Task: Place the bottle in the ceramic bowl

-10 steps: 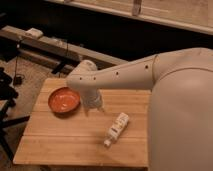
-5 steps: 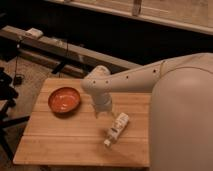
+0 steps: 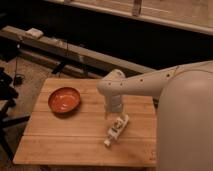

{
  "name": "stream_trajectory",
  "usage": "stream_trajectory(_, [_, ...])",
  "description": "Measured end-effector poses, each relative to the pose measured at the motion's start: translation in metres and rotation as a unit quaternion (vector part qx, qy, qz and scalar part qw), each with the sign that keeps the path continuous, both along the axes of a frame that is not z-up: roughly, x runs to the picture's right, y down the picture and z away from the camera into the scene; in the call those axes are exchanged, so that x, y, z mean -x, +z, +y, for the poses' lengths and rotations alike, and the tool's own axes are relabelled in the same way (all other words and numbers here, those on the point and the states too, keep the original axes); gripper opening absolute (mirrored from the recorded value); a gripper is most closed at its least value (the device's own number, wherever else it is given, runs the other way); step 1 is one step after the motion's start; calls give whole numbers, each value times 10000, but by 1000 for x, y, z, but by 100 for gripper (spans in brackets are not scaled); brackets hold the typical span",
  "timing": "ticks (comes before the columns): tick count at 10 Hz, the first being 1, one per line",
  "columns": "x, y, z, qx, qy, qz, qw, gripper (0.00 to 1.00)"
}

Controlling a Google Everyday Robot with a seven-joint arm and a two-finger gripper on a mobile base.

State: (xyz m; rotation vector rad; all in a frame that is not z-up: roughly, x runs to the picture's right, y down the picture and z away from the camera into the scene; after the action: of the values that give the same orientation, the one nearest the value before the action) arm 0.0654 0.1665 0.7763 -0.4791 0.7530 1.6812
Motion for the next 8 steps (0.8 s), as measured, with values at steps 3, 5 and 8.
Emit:
stream_trajectory(3, [-17, 11, 8, 34, 307, 102, 9995, 65])
stream_trajectory(5, [-26, 21, 15, 98, 598, 68, 9981, 65])
stream_trajectory(8, [-24, 33, 21, 185, 771, 3, 9968, 65])
